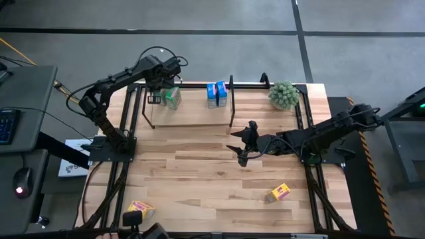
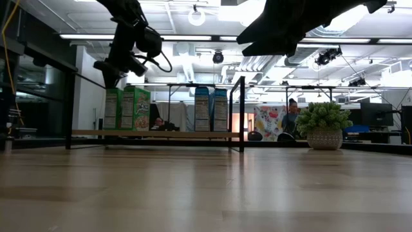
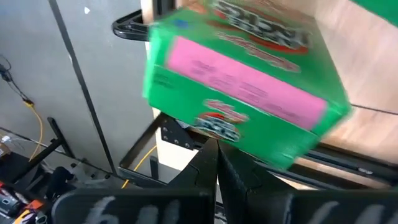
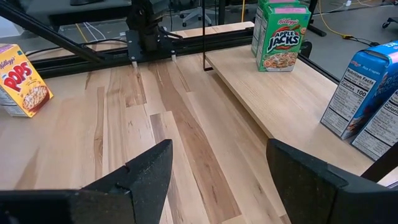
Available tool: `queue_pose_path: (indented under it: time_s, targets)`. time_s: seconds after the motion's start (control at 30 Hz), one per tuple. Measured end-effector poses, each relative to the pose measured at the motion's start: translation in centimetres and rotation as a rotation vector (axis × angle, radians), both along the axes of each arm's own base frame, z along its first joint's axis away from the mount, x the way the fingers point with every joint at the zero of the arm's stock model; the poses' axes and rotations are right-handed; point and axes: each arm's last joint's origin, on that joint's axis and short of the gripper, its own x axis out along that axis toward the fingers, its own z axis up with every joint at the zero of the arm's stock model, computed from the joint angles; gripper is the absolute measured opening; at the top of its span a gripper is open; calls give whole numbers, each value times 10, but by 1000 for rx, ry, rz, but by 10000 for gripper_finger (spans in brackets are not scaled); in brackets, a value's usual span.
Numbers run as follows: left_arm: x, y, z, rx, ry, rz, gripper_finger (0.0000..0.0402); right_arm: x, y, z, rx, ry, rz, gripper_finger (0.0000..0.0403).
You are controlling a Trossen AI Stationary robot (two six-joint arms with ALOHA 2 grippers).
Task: Stack cereal on shelf
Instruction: Adjust the green cereal boxes on the shelf
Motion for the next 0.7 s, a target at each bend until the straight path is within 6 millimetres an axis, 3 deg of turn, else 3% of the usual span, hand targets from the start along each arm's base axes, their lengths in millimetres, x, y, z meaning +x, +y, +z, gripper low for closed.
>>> queue_pose_path:
  time_s: [0.7]
  targets:
    - [11,-20,0,-94,14,-83,0,0,0,0,-7,2,2,252]
